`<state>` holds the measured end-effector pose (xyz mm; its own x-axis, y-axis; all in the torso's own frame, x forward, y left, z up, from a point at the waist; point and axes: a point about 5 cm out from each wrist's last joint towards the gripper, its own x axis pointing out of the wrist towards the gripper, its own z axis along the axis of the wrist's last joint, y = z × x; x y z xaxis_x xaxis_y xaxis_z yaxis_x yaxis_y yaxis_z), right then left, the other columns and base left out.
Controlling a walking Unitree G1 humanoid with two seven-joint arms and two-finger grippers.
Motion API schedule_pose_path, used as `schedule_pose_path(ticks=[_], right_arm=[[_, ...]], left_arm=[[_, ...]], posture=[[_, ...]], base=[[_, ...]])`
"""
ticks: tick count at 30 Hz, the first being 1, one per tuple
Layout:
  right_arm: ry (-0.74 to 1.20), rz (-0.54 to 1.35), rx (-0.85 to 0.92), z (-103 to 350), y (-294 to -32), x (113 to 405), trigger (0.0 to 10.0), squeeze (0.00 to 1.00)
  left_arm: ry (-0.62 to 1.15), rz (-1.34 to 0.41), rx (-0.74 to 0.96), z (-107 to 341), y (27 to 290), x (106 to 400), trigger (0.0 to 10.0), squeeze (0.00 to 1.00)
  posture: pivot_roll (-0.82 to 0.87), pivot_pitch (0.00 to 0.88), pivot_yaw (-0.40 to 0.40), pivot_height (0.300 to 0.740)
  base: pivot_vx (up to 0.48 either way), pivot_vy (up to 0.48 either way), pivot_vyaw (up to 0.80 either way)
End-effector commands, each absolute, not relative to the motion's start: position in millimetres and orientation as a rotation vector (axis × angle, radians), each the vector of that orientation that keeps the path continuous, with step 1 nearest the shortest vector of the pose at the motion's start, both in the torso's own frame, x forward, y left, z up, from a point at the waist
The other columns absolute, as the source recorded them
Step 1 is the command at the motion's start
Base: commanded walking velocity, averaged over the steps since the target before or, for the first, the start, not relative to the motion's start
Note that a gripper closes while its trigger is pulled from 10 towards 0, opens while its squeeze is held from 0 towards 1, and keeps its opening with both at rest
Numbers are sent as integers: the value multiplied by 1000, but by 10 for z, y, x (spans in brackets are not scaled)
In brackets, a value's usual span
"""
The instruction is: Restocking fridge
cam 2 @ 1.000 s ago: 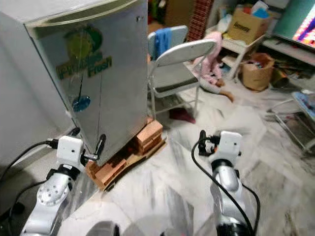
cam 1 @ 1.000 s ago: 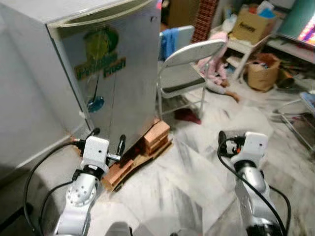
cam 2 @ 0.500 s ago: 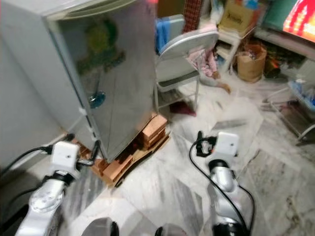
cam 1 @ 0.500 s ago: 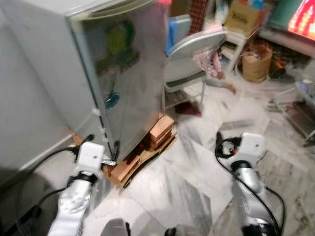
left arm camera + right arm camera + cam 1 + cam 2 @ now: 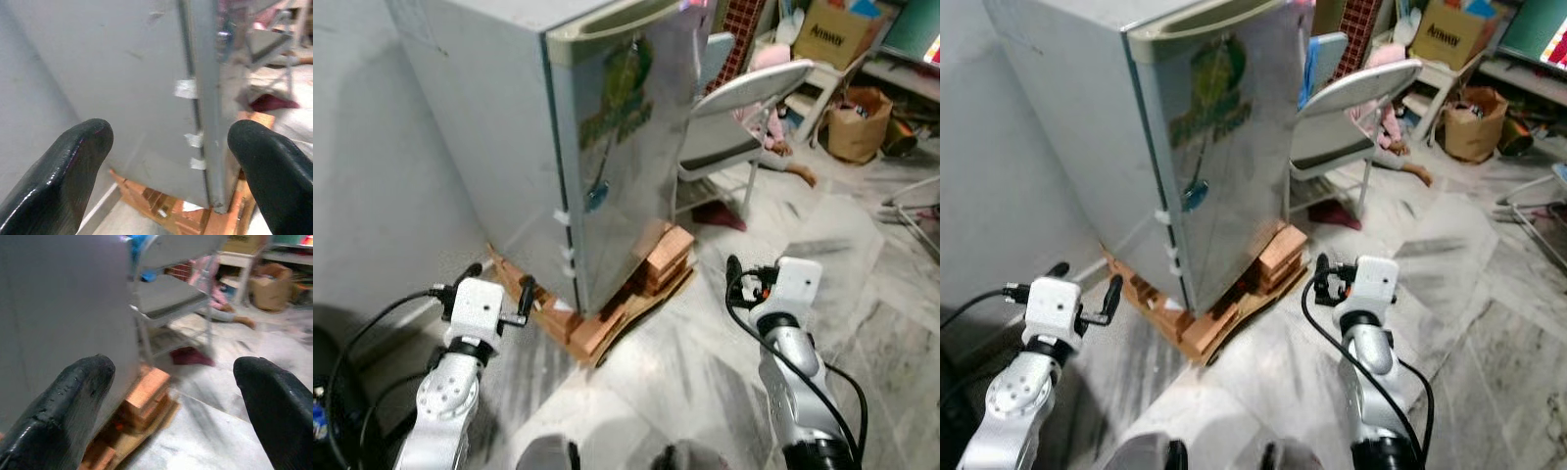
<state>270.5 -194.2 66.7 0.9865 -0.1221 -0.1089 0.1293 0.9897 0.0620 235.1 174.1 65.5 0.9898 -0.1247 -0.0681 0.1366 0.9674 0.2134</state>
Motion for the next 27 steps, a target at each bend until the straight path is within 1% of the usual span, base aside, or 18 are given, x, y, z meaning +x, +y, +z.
schedule_pose_path(ticks=[1, 3, 17, 19, 22, 24, 27], right_arm=[[115, -150, 70, 643, -1992, 2681, 10000, 0], [116, -149, 69, 640, -1990, 2678, 10000, 0], [125, -134, 63, 629, -1971, 2687, 10000, 0], [124, -134, 63, 631, -1969, 2689, 10000, 0], [122, -135, 59, 635, -1970, 2694, 10000, 0], [121, -138, 58, 642, -1979, 2695, 10000, 0], [123, -138, 57, 637, -1981, 2688, 10000, 0]], left_arm=[[49, -156, 228, 662, 1715, 2338, 10000, 0], [51, -161, 214, 654, 1701, 2330, 10000, 0], [48, -183, 197, 640, 1657, 2301, 10000, 0], [46, -189, 193, 645, 1651, 2302, 10000, 0], [38, -198, 191, 657, 1638, 2309, 10000, 0], [32, -197, 185, 670, 1632, 2323, 10000, 0], [29, -199, 181, 675, 1626, 2328, 10000, 0]], posture=[[110, 69, -43, 740], [110, 67, -44, 740], [112, 68, -50, 740], [111, 70, -50, 740], [107, 76, -50, 740], [106, 76, -50, 740], [106, 76, -50, 740]], base=[[0, 465, -650], [0, 463, -650], [0, 0, -655], [0, 0, -438], [0, 0, 0], [307, 0, 0], [385, 0, -496]])
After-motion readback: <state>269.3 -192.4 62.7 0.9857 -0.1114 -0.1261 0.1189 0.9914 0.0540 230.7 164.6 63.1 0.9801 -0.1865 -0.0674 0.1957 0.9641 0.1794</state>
